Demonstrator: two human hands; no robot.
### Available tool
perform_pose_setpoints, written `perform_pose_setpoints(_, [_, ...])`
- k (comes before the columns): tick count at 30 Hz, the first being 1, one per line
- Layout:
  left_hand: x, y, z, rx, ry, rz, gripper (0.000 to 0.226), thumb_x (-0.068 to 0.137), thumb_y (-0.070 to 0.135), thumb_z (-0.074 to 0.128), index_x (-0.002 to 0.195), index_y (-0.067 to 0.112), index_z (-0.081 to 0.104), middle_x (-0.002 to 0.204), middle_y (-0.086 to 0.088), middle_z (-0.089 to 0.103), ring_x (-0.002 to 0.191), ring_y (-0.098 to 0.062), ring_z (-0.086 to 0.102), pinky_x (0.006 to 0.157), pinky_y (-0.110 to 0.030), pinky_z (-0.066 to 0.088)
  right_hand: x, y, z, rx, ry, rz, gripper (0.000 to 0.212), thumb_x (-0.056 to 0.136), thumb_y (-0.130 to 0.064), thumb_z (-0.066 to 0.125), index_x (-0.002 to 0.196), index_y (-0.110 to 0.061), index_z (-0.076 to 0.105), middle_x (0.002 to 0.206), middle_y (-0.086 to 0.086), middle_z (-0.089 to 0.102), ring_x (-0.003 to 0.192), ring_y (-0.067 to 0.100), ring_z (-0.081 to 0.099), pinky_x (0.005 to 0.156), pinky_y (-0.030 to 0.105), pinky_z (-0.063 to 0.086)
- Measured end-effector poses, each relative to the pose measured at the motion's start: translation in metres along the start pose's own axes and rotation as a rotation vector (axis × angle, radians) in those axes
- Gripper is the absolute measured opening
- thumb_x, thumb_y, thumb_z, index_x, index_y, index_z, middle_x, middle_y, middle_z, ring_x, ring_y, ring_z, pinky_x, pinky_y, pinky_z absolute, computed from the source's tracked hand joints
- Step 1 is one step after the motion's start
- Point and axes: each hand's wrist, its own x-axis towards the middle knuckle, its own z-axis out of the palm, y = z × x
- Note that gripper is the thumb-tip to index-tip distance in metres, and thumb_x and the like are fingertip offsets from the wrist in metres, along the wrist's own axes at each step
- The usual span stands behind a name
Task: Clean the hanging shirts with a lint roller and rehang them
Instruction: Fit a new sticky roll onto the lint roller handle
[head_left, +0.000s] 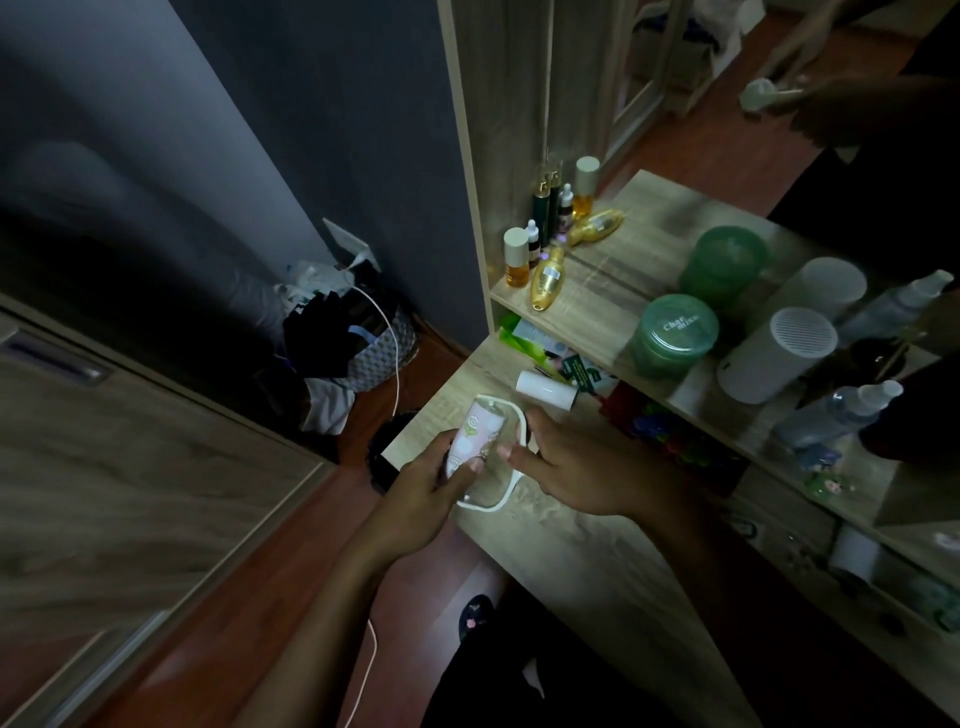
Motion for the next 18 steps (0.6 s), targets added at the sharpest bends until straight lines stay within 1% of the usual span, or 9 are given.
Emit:
perform_pose_setpoints(2, [0.0,0.001,0.0,-0.001,-0.002,-0.003,0.027,0.1,0.027,0.054,0.126,0.024,0.058,0.103,0.011,0.072,0.094,0.002,0.067,0.077,-0.012,0.049,-0.001,0.001,0.004,0.035,-0.014,-0.016,0.036,0.1,-0.05,0.042,0.112,-0.016,0.046,0.075,-0.002,0.064,0.07,0.006,0.063,0.067,0.028,0.051])
perform_pose_setpoints(4, [0.001,0.0,-0.001,0.001,-0.012,-0.01,0.029,0.1,0.029,0.055,0.128,0.023,0.058,0.109,0.007,0.072,0.097,-0.003,0.069,0.08,-0.015,0.051,-0.002,0.003,0.008,0.104,-0.016,-0.008,0.05,0.097,-0.057,0.039,0.128,-0.017,0.04,0.097,0.004,0.071,0.089,0.02,0.068,0.083,0.046,0.054])
perform_pose_setpoints(6, [0.002,0.0,-0.002,0.019,-0.022,-0.015,0.03,0.099,0.031,0.055,0.129,0.023,0.058,0.111,0.005,0.072,0.097,-0.005,0.069,0.082,-0.017,0.052,-0.002,0.005,0.011,0.149,-0.019,-0.008,0.058,0.094,-0.063,0.038,0.131,-0.019,0.036,0.092,0.006,0.071,0.082,0.02,0.069,0.08,0.052,0.054])
perform_pose_setpoints(9, [0.003,-0.001,-0.001,0.016,-0.049,-0.008,0.03,0.1,0.032,0.055,0.129,0.025,0.057,0.113,0.004,0.072,0.099,-0.006,0.069,0.086,-0.02,0.054,-0.001,0.005,0.009,0.173,-0.028,0.034,0.053,0.096,-0.058,0.04,0.127,-0.015,0.04,0.077,0.003,0.067,0.069,0.015,0.066,0.075,0.044,0.055])
perform_pose_setpoints(10, [0.003,0.0,-0.001,0.023,-0.054,0.0,0.031,0.099,0.032,0.055,0.129,0.025,0.057,0.113,0.004,0.071,0.099,-0.006,0.069,0.087,-0.022,0.054,-0.001,0.004,0.007,0.167,-0.022,0.046,0.05,0.097,-0.055,0.04,0.124,-0.013,0.043,0.075,0.0,0.064,0.069,0.011,0.065,0.072,0.035,0.054])
perform_pose_setpoints(12, [0.004,0.0,0.0,0.027,-0.055,0.007,0.032,0.099,0.032,0.055,0.13,0.024,0.057,0.112,0.003,0.072,0.098,-0.008,0.069,0.087,-0.023,0.054,-0.003,0.001,0.003,0.122,-0.001,0.056,0.042,0.099,-0.05,0.042,0.115,-0.011,0.047,0.067,-0.004,0.057,0.06,-0.002,0.059,0.057,0.012,0.043])
perform_pose_setpoints(14, [0.005,0.0,0.001,0.015,-0.053,-0.001,0.03,0.099,0.031,0.055,0.128,0.023,0.057,0.109,0.001,0.072,0.096,-0.009,0.069,0.086,-0.024,0.055,-0.006,-0.002,-0.001,0.093,-0.016,0.055,0.038,0.1,-0.047,0.043,0.111,-0.011,0.048,0.061,-0.004,0.051,0.052,-0.001,0.054,0.053,0.016,0.04])
perform_pose_setpoints(17, [0.005,0.001,0.002,-0.013,-0.044,-0.003,0.026,0.1,0.029,0.055,0.124,0.021,0.06,0.106,-0.001,0.072,0.096,-0.012,0.07,0.085,-0.026,0.055,-0.008,-0.004,-0.002,0.106,-0.043,0.048,0.041,0.1,-0.049,0.041,0.119,-0.013,0.046,0.061,-0.004,0.051,0.052,0.004,0.052,0.064,0.034,0.048])
perform_pose_setpoints(18, [0.005,0.001,0.002,-0.012,-0.043,-0.003,0.026,0.1,0.029,0.055,0.123,0.021,0.061,0.105,-0.002,0.072,0.096,-0.014,0.07,0.085,-0.027,0.055,-0.007,-0.004,-0.001,0.126,-0.035,0.059,0.043,0.098,-0.051,0.042,0.12,-0.014,0.045,0.059,-0.003,0.053,0.051,0.004,0.053,0.065,0.036,0.049])
